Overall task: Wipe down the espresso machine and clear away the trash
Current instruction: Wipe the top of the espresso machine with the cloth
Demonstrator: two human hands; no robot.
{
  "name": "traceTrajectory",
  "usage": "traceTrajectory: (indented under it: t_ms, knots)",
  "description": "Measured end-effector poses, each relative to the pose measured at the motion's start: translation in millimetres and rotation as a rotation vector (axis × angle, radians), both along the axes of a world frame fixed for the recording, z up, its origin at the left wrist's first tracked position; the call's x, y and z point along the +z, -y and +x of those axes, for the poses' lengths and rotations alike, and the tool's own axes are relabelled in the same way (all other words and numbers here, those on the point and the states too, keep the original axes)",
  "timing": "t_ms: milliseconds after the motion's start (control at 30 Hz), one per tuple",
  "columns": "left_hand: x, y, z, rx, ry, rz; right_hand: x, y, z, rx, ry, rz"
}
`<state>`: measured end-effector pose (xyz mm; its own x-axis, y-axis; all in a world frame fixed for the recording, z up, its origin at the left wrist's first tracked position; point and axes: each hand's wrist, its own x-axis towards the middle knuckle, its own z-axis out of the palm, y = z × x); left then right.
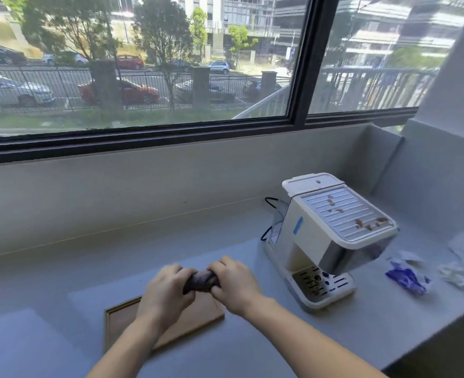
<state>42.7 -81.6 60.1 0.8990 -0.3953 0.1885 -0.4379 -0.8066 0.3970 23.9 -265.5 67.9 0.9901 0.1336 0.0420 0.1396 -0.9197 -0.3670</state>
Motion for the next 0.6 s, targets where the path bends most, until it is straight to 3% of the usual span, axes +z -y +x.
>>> traceTrajectory:
  t_ms: [600]
  knots:
    - [155,191,-20,-0.116,0.375,-0.259,159,190,-44,-0.137,0.413,0.063]
